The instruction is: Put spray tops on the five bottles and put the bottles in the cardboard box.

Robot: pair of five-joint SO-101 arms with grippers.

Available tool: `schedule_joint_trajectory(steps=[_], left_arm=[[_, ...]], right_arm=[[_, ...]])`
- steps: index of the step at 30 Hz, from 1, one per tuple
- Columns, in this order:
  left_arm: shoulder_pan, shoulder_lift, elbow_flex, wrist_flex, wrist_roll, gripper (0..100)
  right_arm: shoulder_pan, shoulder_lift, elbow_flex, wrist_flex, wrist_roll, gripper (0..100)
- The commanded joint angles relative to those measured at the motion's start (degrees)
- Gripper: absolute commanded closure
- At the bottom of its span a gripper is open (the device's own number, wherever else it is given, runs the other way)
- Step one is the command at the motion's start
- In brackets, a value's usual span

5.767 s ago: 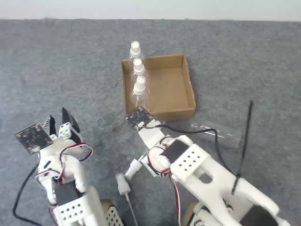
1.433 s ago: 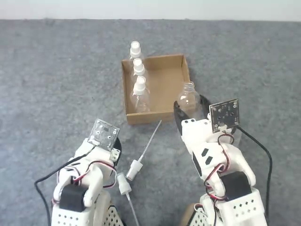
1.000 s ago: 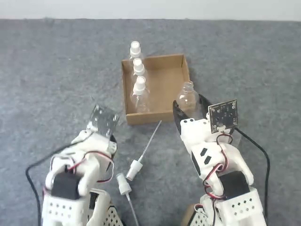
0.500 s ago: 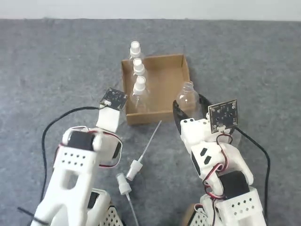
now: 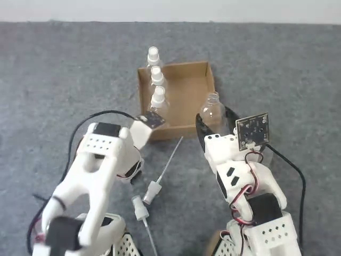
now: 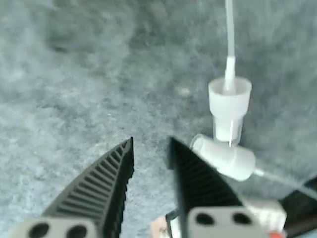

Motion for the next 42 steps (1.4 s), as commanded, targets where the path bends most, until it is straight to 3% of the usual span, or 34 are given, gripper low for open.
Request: schedule_joint_trajectory(steps=[1,5,14,33,42], left_arm=[[0.26,3.6,-3.3,0.97,-10.46,78],[0.26,1.85,-3.3,3.43,-19.08,78],[2.81,-12.4,-1.27,13.71,-26.55,78],[23.3,-15.12,12.09,0.18,-26.2,78],[24.0,-15.03,13.49,-1.85,-24.18,78]], right_arm=[[0.48,-1.27,-0.79,-1.8,-0.09,98.1],[0.48,-1.27,-0.79,-1.8,-0.09,98.0],[0.48,-1.27,-0.79,-1.8,-0.09,98.0],[0.75,-1.27,-0.79,-1.8,-0.09,97.9],[0.75,-1.27,-0.79,-1.8,-0.09,97.9]])
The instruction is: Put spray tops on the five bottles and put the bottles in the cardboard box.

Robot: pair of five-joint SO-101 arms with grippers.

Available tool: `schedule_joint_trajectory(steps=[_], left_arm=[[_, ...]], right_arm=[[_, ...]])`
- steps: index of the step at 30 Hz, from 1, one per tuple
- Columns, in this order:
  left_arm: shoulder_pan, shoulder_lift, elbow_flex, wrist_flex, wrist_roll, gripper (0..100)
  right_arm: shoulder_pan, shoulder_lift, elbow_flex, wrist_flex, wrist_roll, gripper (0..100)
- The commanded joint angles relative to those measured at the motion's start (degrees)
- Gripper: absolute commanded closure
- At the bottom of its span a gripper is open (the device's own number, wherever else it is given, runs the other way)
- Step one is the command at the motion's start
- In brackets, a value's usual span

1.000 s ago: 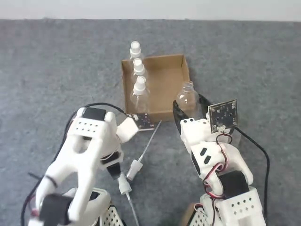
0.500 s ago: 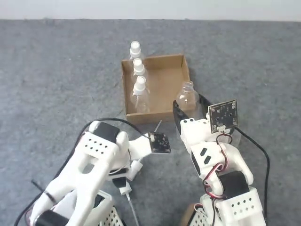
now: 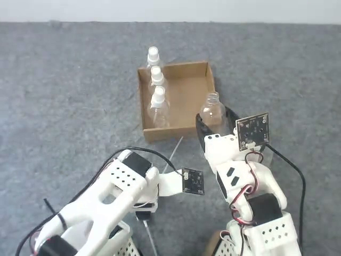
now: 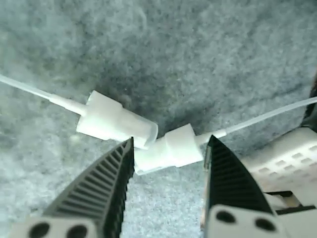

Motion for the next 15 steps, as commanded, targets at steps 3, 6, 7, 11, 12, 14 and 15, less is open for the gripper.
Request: schedule_joint_trajectory(steps=[3,6,7,11,12,14,15], left_arm=[[-2.46,-2.2,0.75,-2.73,0.97,78],[-5.45,-2.2,3.12,-6.07,0.97,78],[-6.95,-2.2,3.38,-6.51,0.97,78],[-12.92,-2.46,3.21,-6.86,0.62,78],[-13.98,-2.64,3.21,-6.86,0.53,78],[-15.82,-2.73,2.95,-7.65,0.09,78],[-16.88,-2.73,2.51,-8.26,-0.62,78]], right_arm=[[0.75,-1.27,-0.79,-1.8,-0.09,97.9],[0.75,-1.27,-0.79,-1.8,-0.09,97.9],[0.75,-1.27,-0.79,-1.8,-0.09,97.9],[0.75,-1.27,-0.79,-1.8,-0.09,97.9],[0.75,-1.27,-0.79,-1.8,-0.09,97.9],[0.75,-1.27,-0.79,-1.8,-0.09,97.9],[0.75,-1.27,-0.79,-1.8,-0.09,97.9]])
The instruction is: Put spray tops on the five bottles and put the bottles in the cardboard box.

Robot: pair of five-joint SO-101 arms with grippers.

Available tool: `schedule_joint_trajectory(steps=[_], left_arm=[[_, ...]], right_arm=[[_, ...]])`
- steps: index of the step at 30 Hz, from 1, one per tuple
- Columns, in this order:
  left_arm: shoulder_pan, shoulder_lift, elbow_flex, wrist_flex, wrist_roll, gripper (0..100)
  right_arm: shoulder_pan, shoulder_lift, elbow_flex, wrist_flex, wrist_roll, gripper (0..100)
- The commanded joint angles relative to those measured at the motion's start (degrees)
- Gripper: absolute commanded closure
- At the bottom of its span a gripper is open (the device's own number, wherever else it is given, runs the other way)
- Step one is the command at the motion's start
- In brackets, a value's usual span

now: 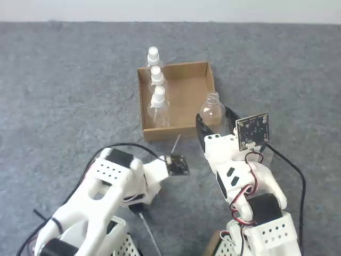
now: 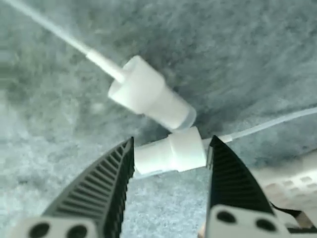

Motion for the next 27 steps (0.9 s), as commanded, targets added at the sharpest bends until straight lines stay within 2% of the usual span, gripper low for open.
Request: schedule_joint_trajectory(steps=[1,15,22,27], left_arm=[[-4.92,-2.73,-1.71,-3.08,-1.41,78],[-22.68,-2.73,-11.21,-12.66,-0.7,78],[-24.79,-2.37,-16.04,-6.68,14.51,78],[-24.7,-2.29,-15.78,-4.48,29.19,78]], right_arm=[[0.75,-1.27,-0.79,-1.8,-0.09,97.9],[0.75,-1.36,-0.79,-1.8,-0.09,97.9],[0.75,-1.36,-0.79,-1.8,-0.09,97.9],[0.66,-1.36,-0.79,-1.8,-0.09,97.9]])
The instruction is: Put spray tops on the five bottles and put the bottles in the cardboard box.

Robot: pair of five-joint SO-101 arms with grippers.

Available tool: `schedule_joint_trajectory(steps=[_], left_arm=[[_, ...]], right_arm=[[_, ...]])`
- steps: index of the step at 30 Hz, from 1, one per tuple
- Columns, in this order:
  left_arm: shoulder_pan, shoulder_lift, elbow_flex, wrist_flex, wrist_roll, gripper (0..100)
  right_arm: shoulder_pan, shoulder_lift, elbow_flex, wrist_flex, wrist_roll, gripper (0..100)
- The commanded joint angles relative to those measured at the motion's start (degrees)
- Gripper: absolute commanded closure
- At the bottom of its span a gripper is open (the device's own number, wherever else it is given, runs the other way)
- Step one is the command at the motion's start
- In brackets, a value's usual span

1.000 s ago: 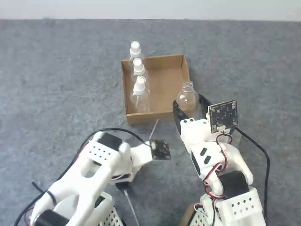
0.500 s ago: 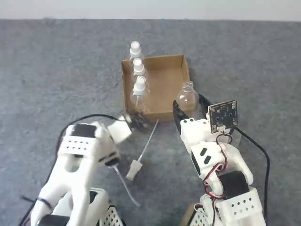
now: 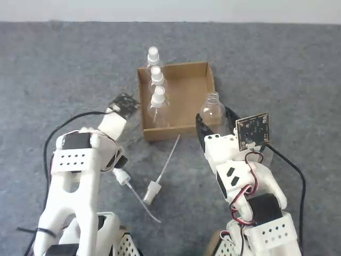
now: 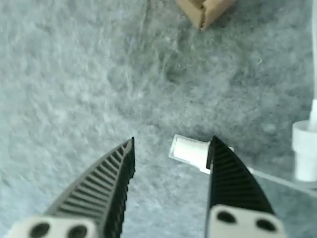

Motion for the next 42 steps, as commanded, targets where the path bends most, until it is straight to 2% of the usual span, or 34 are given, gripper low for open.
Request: schedule_joint_trajectory(steps=[1,6,16,26,34,39,42], left_arm=[[-0.44,-1.58,-2.68,1.67,14.24,78],[-0.35,-1.58,0.31,1.32,25.58,78],[-0.44,-1.58,6.02,0.79,38.77,78],[-0.53,-1.58,15.25,-16.79,49.85,80],[-0.44,-1.58,16.04,-18.9,50.81,96],[-0.53,-2.02,15.78,-18.55,50.99,96],[-0.62,-2.11,14.9,-17.93,51.08,89]], right_arm=[[0.66,-1.36,-0.79,-1.8,-0.09,97.9],[0.75,-1.36,-0.79,-1.8,-0.09,97.9],[0.75,-1.36,-0.79,-1.8,-0.09,97.8],[0.75,-1.36,-0.79,-1.8,-0.09,97.8],[0.75,-1.36,-0.79,-1.8,-0.09,97.8],[0.75,-1.36,-0.79,-1.8,-0.09,97.8],[0.75,-1.45,-0.79,-1.8,-0.09,97.8]])
